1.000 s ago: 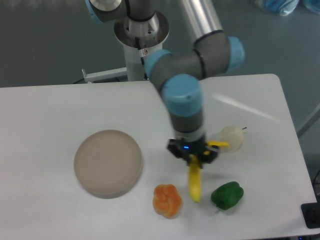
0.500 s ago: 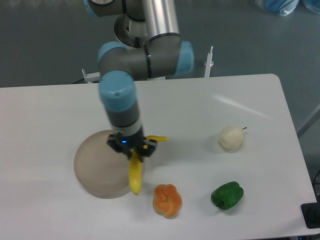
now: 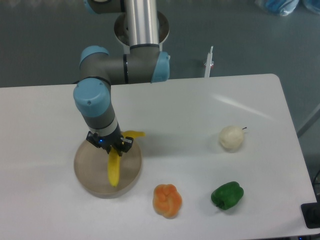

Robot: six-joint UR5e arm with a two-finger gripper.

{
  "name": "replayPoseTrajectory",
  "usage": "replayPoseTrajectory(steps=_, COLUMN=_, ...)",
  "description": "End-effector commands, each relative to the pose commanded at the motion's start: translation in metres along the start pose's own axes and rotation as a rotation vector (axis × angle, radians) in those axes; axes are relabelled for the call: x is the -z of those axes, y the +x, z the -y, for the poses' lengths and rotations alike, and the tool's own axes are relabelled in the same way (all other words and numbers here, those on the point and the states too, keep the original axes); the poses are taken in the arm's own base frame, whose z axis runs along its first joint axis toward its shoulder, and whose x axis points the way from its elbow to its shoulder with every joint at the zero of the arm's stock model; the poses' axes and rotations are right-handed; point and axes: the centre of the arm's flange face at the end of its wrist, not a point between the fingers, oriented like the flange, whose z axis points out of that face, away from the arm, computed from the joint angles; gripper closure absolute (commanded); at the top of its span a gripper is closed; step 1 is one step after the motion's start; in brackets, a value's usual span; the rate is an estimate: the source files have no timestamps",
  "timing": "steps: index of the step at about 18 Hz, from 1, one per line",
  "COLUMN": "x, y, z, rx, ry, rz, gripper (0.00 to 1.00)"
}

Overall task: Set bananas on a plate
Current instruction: 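Lower the banana onto the plate surface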

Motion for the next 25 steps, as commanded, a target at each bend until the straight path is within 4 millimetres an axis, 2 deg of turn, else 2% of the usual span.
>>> replayPoseTrajectory(steps=9, x=-0.018, y=0.015, z=0.009, rx=-0.026, ry=-0.003, rz=-0.001, gripper=0.73)
replayPoseTrajectory(steps=20, x=-0.022, y=0.029, z=0.013, rx=-0.036, ry=-0.011, rz=-0.001, gripper=0.73)
replayPoseTrajectory(steps=25, x=-0.025, y=0.030, z=0.013, rx=-0.038, ry=-0.015, rz=-0.002, gripper=0.69)
